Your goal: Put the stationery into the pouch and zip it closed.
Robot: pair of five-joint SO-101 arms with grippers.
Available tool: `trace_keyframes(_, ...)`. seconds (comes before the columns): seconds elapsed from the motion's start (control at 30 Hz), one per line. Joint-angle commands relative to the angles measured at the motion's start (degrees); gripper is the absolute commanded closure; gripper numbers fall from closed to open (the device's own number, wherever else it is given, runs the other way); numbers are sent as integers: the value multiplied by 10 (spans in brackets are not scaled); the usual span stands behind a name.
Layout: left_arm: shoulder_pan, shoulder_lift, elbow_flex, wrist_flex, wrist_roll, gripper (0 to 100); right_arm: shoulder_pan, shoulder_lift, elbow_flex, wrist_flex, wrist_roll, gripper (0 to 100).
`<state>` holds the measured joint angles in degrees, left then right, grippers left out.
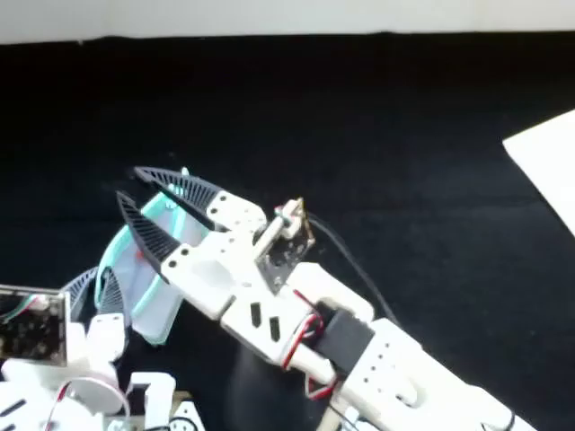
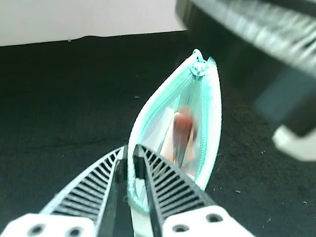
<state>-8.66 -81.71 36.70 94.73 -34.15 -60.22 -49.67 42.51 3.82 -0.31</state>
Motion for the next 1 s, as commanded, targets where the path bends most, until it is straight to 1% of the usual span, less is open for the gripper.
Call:
trace_keyframes(0.0,-11,12,110,25,-3,994,34,-2,-109,74,4,904)
trace_keyframes(0.13,-10,12,110,23,-3,994,84,-2,-189,151,4,904)
trace_keyframes(0.23,-9,7,110,22,-3,994,125,-3,-205,185,4,904)
trace_keyframes(0.4,-8,7,110,22,-3,994,201,-4,-153,218,3,904)
trace_keyframes(0.47,-8,7,110,22,-3,994,216,-6,-120,230,-4,904)
trace_keyframes(0.6,-8,7,110,21,-3,994,225,-7,-72,272,-58,904)
trace_keyframes(0.7,-8,7,110,21,-3,994,226,-5,-49,304,-81,904)
trace_keyframes(0.83,-7,6,110,20,-4,994,251,-3,-24,319,-84,904)
trace_keyframes(0.97,-7,6,110,20,-4,994,305,-2,-22,364,-84,904)
